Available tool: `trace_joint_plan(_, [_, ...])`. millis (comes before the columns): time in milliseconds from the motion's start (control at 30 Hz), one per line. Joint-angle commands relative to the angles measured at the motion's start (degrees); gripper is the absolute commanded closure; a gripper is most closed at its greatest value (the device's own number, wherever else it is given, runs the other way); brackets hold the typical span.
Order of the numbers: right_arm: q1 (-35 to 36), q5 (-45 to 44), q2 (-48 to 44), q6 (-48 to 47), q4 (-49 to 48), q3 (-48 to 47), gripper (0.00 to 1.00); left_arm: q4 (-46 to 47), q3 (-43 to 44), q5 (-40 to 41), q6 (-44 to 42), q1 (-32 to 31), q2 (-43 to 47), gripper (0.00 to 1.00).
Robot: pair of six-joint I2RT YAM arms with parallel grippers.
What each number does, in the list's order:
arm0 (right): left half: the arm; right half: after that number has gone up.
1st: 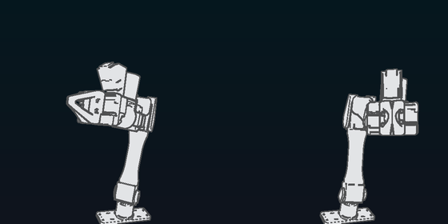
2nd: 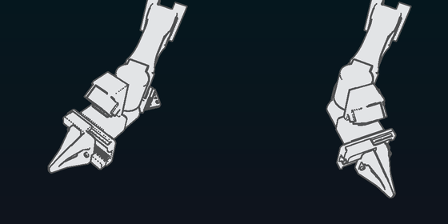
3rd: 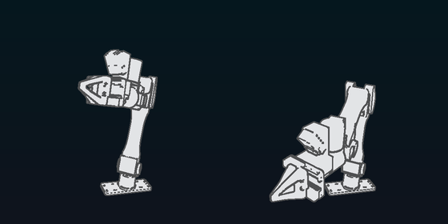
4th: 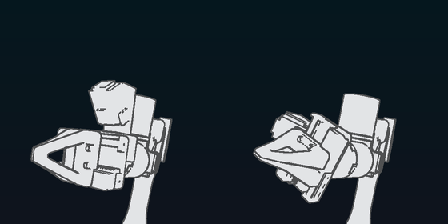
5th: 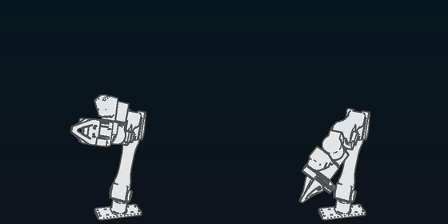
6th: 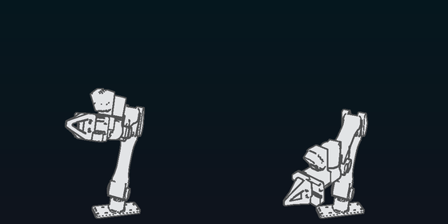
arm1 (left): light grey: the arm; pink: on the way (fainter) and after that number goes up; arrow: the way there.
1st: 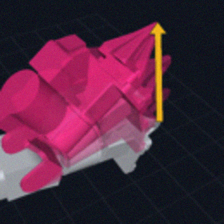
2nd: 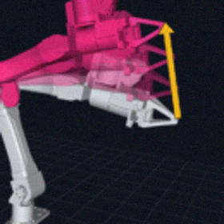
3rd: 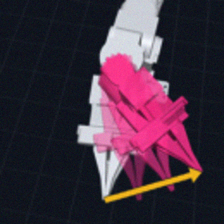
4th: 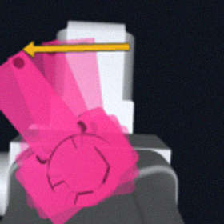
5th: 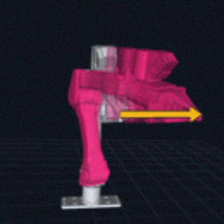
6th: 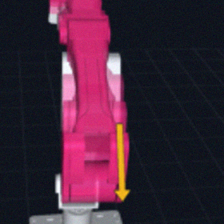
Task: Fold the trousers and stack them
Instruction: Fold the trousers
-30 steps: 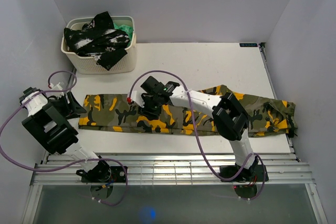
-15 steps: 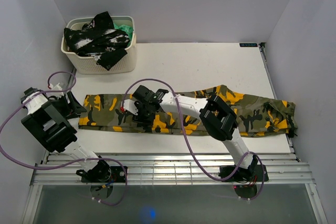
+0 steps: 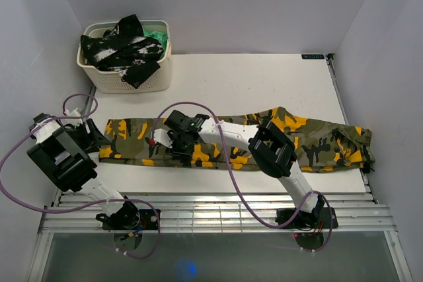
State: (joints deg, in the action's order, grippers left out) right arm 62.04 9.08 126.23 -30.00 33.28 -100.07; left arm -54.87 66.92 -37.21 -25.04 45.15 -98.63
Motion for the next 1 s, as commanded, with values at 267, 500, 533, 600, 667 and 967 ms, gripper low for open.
trace_joint_plan(267, [0.19, -1.61, 0.68, -1.38, 0.38, -1.97, 0.92, 3.36, -3.37, 5.65, 0.6, 0.12, 4.32, 0.29])
trace_joint_plan(500, [-0.08, -1.26, -0.64, -0.94, 0.91, -3.02, 0.92, 6.09, -5.48, 8.65, 1.57, 0.12, 5.38, 0.33])
trace_joint_plan(533, [-0.08, -1.26, -0.64, -0.94, 1.26, -3.46, 0.92, 6.18, -5.48, 8.73, 1.74, 0.12, 5.03, 0.33])
trace_joint_plan(600, [-0.08, -1.26, -0.46, -0.94, 1.7, -4.07, 0.92, 5.92, -5.48, 8.3, 1.92, 0.12, 3.98, 0.36])
trace_joint_plan(667, [-0.08, -1.0, -0.2, -0.94, 2.23, -4.87, 0.92, 5.92, -5.39, 7.51, 2.27, 0.12, 3.45, 0.39])
trace_joint_plan(967, [-0.34, -0.38, -0.73, -0.94, 2.76, -6.27, 0.92, 3.73, -2.5, 5.04, 1.83, 0.03, -0.42, 0.84])
